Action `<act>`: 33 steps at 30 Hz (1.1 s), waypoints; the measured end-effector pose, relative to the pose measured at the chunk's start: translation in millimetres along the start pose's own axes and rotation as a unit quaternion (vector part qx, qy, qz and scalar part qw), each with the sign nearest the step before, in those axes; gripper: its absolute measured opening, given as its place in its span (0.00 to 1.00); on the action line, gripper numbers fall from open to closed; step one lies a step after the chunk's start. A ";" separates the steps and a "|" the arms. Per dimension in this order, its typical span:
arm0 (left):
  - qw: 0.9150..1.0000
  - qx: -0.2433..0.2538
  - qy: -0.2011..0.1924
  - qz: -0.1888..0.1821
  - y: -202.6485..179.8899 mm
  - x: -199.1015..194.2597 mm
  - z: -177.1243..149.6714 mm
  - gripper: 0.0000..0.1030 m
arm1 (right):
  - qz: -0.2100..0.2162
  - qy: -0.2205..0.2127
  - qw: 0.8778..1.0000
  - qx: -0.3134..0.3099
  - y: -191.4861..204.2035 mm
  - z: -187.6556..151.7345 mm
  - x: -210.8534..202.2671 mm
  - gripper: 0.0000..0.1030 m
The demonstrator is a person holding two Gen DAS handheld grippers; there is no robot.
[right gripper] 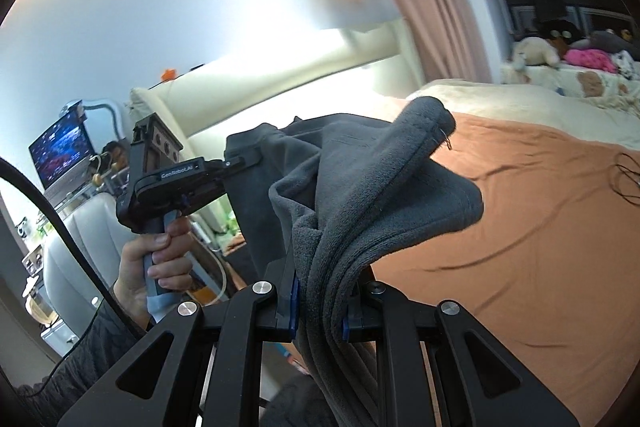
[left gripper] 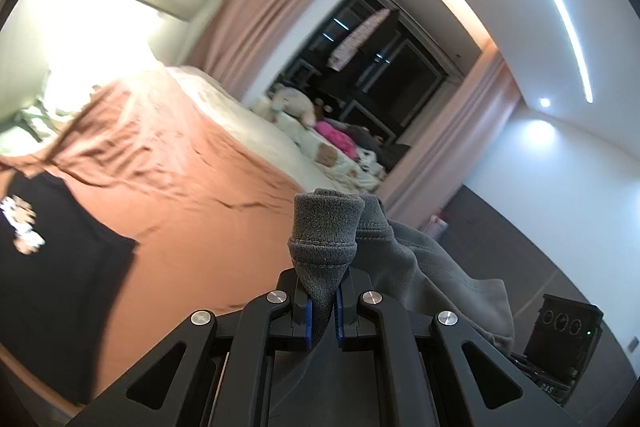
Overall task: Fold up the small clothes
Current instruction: 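Lift the folded shirt with both grippers and carry it toward the bed's head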
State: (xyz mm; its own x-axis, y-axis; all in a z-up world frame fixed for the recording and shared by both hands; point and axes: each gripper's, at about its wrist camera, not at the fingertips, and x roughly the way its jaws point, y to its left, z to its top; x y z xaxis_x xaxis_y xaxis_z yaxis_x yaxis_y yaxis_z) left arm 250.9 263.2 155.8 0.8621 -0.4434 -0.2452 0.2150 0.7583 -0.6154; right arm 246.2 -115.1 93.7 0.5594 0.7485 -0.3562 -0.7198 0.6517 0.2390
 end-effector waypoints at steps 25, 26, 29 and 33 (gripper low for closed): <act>0.982 0.005 -0.089 0.168 155.2 -157.4 91.5 0.07 | 0.132 0.075 0.986 -0.062 4.7 8.5 163.3 0.11; 0.980 0.002 -0.090 0.175 162.0 -160.9 92.3 0.07 | 0.136 0.078 0.986 -0.064 2.3 8.4 167.3 0.11; 0.977 -0.004 -0.091 0.192 180.8 -164.2 95.1 0.07 | 0.145 0.085 0.984 -0.061 -9.8 10.2 176.6 0.11; 0.973 -0.016 -0.091 0.211 205.4 -152.7 97.2 0.07 | 0.137 0.094 0.984 -0.064 -38.1 12.5 200.2 0.11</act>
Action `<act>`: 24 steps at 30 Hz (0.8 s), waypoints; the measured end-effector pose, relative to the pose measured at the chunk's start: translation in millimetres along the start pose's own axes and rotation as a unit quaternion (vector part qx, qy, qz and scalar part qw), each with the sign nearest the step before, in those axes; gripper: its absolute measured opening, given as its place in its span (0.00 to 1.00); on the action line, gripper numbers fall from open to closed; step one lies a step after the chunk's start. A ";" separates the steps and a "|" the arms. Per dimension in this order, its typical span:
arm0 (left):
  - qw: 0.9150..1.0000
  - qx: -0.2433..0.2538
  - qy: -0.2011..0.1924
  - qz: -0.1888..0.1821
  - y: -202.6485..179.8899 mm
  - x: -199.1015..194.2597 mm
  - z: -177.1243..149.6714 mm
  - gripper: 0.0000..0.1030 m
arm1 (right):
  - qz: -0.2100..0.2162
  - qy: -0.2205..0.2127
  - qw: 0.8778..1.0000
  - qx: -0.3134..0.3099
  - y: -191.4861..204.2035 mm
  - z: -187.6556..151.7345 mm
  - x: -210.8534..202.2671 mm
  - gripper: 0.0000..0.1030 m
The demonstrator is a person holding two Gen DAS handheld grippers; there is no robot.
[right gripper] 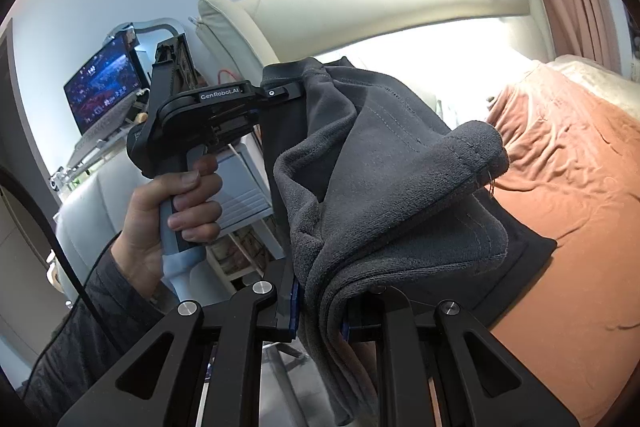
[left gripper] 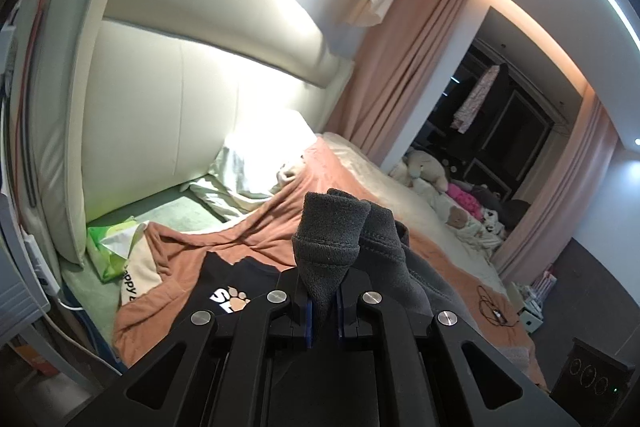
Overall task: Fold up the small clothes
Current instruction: 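Lift the folded shirt with both grippers and carry it toward the bed's head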
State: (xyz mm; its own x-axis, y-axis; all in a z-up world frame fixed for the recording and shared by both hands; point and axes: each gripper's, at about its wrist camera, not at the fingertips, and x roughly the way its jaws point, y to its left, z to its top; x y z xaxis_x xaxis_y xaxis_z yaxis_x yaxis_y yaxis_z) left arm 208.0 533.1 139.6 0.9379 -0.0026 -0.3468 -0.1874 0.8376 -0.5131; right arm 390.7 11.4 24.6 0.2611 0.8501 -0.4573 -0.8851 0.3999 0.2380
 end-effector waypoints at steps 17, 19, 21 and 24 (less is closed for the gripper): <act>0.995 0.006 0.076 0.068 25.6 169.1 -9.3 0.07 | -0.023 0.048 0.998 0.037 -219.7 0.1 -12.4 0.11; 0.993 0.013 0.089 0.077 30.7 186.6 -12.4 0.07 | -0.020 0.054 0.997 0.045 -240.9 -1.5 -12.8 0.11; 0.992 0.017 0.098 0.082 35.4 200.6 -14.9 0.07 | -0.020 0.059 0.997 0.052 -265.8 -5.5 -13.3 0.11; 0.988 0.027 0.116 0.094 43.4 227.1 -22.1 0.07 | -0.021 0.063 0.996 0.067 -299.3 -11.4 -15.3 0.11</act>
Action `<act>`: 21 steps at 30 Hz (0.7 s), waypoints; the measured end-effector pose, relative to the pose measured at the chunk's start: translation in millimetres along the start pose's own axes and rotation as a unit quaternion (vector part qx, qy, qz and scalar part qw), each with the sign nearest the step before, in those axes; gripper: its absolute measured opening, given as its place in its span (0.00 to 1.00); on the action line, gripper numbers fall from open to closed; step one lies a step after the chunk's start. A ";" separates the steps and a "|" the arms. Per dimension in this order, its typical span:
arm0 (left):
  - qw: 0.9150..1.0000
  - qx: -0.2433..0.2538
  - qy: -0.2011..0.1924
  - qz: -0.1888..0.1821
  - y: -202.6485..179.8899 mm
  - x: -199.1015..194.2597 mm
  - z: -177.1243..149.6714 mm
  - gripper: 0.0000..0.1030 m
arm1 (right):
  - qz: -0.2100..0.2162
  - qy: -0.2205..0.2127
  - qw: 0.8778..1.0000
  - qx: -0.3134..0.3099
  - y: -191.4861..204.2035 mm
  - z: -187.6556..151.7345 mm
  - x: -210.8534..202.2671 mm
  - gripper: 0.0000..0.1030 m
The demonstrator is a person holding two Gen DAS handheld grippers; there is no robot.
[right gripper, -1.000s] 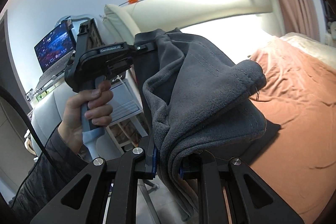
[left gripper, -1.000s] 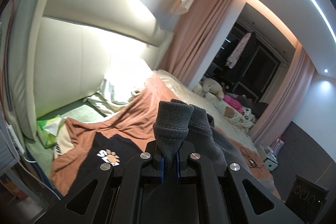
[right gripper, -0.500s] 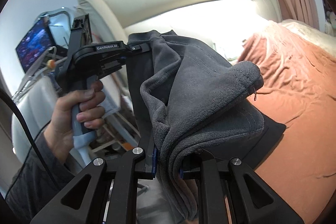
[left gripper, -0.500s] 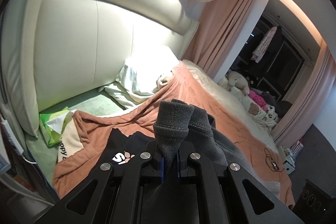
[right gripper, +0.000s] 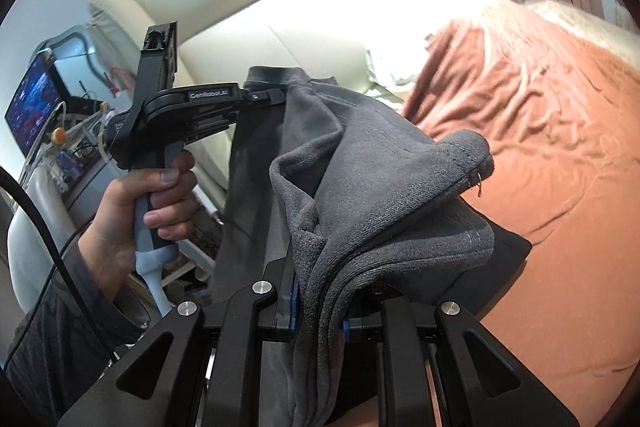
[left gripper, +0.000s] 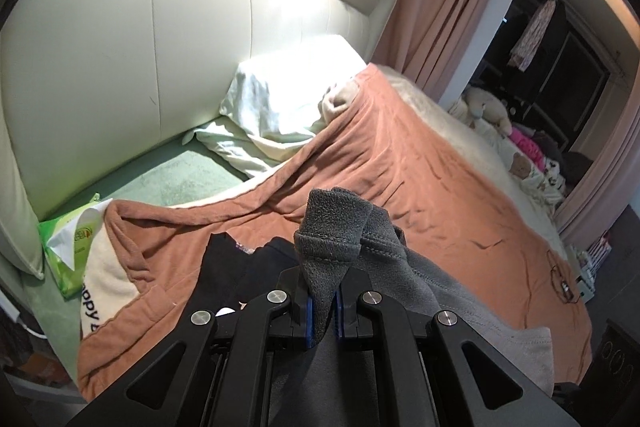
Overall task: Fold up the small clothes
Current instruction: 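Lift the folded shirt with both grippers and carry it toward the bed's head, then lower the folded shirt onto the dark clothes and open both grippers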
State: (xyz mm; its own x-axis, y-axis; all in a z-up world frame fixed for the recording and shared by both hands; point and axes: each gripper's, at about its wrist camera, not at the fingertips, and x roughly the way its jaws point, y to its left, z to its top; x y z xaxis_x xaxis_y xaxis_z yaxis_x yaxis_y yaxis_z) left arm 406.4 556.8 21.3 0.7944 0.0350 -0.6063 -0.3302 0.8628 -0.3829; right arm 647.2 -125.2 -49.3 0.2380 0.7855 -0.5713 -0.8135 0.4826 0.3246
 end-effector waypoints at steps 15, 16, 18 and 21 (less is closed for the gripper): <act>0.993 0.020 0.098 0.055 13.2 129.6 -22.4 0.09 | 0.009 0.036 0.995 0.091 -98.6 -31.8 43.3 0.12; 0.991 0.019 0.116 0.059 16.4 140.0 -26.6 0.09 | 0.013 0.043 0.994 0.104 -104.7 -34.4 45.6 0.13; 0.989 0.024 0.126 0.076 19.0 149.7 -32.0 0.16 | 0.023 0.057 0.989 0.131 -107.6 -36.5 55.5 0.14; 0.986 0.026 0.122 0.107 23.9 151.6 -34.8 0.36 | 0.037 0.055 0.986 0.154 -105.8 -34.5 59.7 0.18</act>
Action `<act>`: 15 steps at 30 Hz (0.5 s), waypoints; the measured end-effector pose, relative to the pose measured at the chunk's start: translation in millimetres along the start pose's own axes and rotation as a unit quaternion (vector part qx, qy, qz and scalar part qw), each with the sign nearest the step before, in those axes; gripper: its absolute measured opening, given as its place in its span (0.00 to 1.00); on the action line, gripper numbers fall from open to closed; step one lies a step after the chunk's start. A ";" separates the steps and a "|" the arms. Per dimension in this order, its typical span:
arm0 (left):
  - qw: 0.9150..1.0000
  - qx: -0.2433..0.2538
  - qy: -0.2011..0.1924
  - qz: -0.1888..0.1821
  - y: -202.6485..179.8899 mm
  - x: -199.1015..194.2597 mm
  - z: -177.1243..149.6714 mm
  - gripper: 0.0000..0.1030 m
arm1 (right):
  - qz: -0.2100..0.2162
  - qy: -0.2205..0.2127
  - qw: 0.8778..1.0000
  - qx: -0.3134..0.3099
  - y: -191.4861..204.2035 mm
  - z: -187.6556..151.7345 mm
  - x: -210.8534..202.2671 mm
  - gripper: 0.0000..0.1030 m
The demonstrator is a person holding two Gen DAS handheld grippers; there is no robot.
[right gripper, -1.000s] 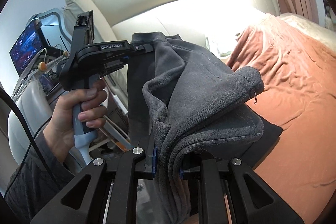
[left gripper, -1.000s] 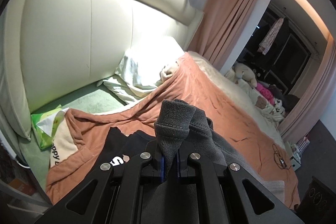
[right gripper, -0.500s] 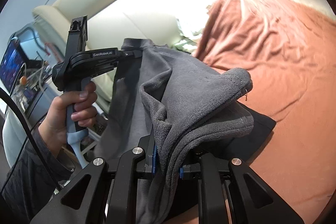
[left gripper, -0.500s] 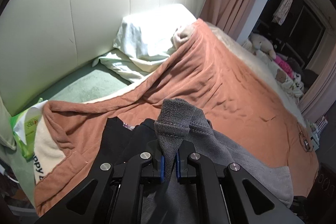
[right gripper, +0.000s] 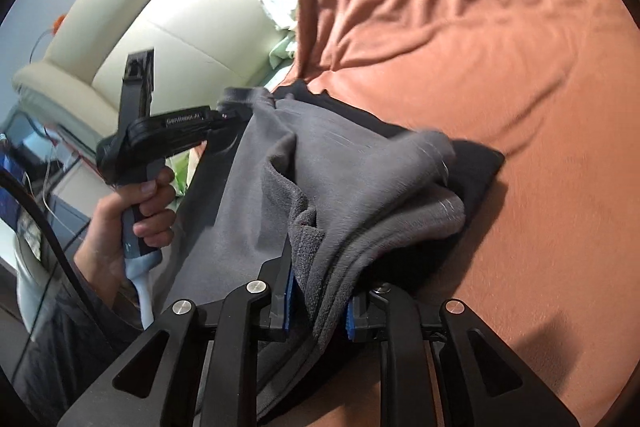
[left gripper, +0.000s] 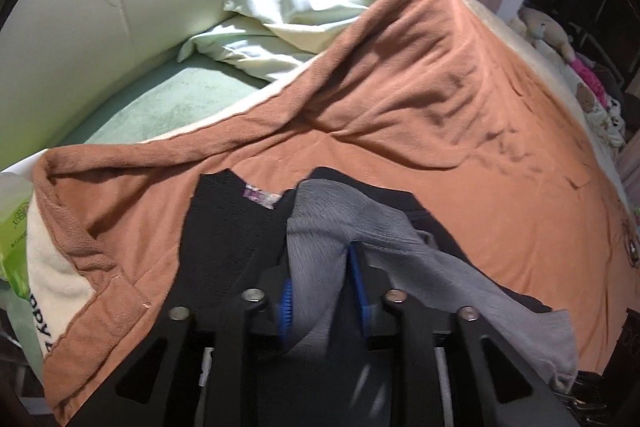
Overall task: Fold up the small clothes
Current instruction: 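Lower the folded shirt onto the dark clothes and open both grippers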
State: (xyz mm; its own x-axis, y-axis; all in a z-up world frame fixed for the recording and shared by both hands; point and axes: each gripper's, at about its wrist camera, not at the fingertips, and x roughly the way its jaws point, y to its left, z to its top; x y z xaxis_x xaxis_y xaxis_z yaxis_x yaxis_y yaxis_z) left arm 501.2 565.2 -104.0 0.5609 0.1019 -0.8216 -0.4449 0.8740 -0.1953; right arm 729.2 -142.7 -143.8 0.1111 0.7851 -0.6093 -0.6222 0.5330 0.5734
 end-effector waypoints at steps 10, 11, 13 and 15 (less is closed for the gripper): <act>0.999 -0.030 -0.023 0.008 27.3 -37.1 -6.5 0.42 | -0.016 -0.018 0.998 0.057 -32.0 -2.3 -36.5 0.31; 0.999 -0.032 -0.024 0.004 28.4 -42.4 -9.0 0.43 | -0.019 -0.016 0.998 0.052 -29.0 -4.0 -41.9 0.31; 0.999 -0.034 -0.028 -0.001 29.9 -57.7 -18.0 0.45 | -0.027 -0.010 0.999 0.041 -21.7 -4.5 -46.5 0.31; 0.999 -0.032 -0.033 -0.001 29.0 -70.3 -26.7 0.56 | -0.037 -0.008 0.999 0.031 -13.1 -7.3 -55.4 0.31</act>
State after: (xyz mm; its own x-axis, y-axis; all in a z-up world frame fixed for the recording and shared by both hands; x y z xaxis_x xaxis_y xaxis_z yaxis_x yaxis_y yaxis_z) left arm 430.2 570.6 -66.2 0.6062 0.1327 -0.7842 -0.4862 0.8421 -0.2335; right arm 725.5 -195.5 -121.6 0.1677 0.7477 -0.6426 -0.5620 0.6080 0.5608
